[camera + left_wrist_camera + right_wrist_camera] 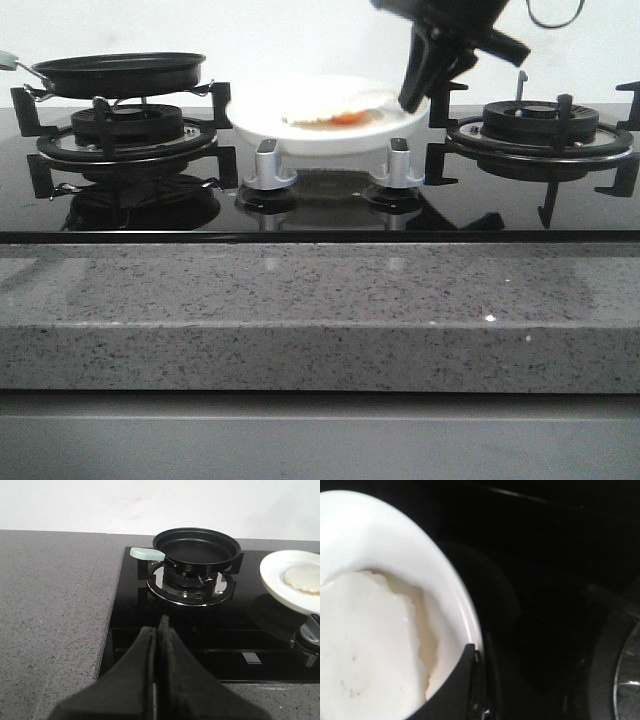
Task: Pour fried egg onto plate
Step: 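Lower the plate onto the stove with the right gripper and release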
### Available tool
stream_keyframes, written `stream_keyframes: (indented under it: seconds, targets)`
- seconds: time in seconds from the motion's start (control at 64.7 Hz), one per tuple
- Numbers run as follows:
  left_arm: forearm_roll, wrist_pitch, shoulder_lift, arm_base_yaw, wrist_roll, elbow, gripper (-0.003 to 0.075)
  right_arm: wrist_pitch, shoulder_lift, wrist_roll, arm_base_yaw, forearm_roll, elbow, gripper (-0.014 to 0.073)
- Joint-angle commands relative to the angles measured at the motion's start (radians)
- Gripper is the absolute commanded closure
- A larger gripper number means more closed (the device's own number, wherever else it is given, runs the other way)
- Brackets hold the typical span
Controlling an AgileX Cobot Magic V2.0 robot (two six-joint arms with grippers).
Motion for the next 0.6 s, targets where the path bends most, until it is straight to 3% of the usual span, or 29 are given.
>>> stream_keyframes:
  seconds: [0.0,0.34,0.587]
  targets:
    - [-0.011,-0.088,0.009,-0.006,-0.002,-0.026,0.0739,0.025,-0.062,0.002,-0.006,0.006,-0.035,0.0655]
    - [-0.013,-0.088,0.009,-0.006,-0.002,-0.026,0.0739,0.071,-0.058,0.002,-0.003,-0.015,-0.035,0.0639]
    - [-0.013,-0.088,0.009,-0.006,-0.002,-0.026,0.0739,0.085,-0.058,0.002,-0.003,-0.015,-0.035,0.0461]
